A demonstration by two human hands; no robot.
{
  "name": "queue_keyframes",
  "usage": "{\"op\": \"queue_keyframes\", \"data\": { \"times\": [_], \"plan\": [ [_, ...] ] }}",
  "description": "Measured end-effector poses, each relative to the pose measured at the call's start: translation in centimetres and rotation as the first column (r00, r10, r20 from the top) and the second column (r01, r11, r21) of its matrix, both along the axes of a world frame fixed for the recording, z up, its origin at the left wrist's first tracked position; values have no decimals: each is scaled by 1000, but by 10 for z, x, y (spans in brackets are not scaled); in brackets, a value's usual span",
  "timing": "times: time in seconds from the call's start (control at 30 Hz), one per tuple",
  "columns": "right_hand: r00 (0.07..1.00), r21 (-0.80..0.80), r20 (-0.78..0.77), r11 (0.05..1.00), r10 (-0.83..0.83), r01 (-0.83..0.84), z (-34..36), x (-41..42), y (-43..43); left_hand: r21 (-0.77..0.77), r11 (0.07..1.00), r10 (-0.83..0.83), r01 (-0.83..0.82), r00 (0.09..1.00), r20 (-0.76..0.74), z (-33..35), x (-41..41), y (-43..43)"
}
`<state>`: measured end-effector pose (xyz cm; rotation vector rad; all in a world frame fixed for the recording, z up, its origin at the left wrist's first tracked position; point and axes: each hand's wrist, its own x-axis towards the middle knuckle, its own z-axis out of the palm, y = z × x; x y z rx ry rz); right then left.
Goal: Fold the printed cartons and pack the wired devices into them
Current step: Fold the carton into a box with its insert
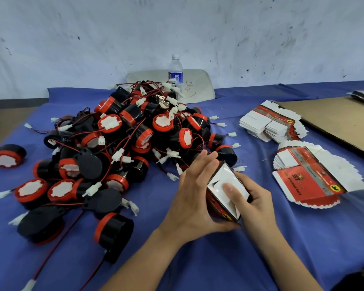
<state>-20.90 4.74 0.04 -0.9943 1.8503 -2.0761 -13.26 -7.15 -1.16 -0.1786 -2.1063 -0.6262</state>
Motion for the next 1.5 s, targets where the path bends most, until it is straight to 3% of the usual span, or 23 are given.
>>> {"op": "queue_keyframes", "data": {
  "times": [0.23, 0.43, 0.53, 0.6, 0.7, 0.8, 0.87, 0.93, 1.07, 1.23, 1.5],
  "plan": [
    [993, 2, -118, 1000, -25, 25, 0, 0, -1, -12, 1000, 15, -15, 1000, -4, -3, -2, -2],
    [965, -175, 157, 968, 209, -181, -2, -16, 5, 108, 994, 14, -22, 997, 75, -4, 0, -2],
    [947, -161, 152, 953, 282, -258, -3, -21, 7, 126, 991, 32, -52, 987, 155, -5, 0, -5],
    [973, -124, 93, 972, 211, -199, -5, -21, 9, 117, 989, 61, -90, 972, 228, -7, -1, -9],
    [984, 16, -135, 992, -120, 123, -8, -15, 5, 119, 963, 181, -241, 909, 375, -9, -3, -15],
    [773, 90, -521, 877, -362, 472, -9, -15, 1, 193, 918, 202, -346, 829, 521, -11, -4, -22],
    [611, 53, -693, 819, -382, 572, -11, -17, 0, 103, 914, 256, -392, 755, 604, -16, -4, -27],
    [544, 87, -772, 794, -328, 601, -14, -15, -3, -35, 911, 333, -410, 683, 650, -20, -3, -30],
    [509, 119, -809, 765, -295, 633, -20, -10, -7, -56, 872, 408, -487, 658, 632, -21, -5, -30],
    [579, 132, -761, 804, -293, 580, -20, -11, -7, -57, 808, 494, -587, 620, 610, -17, -8, -32],
    [582, 112, -751, 809, -312, 577, -17, -9, -5, 17, 868, 391, -496, 704, 594, -15, -3, -41]
  ]
}}
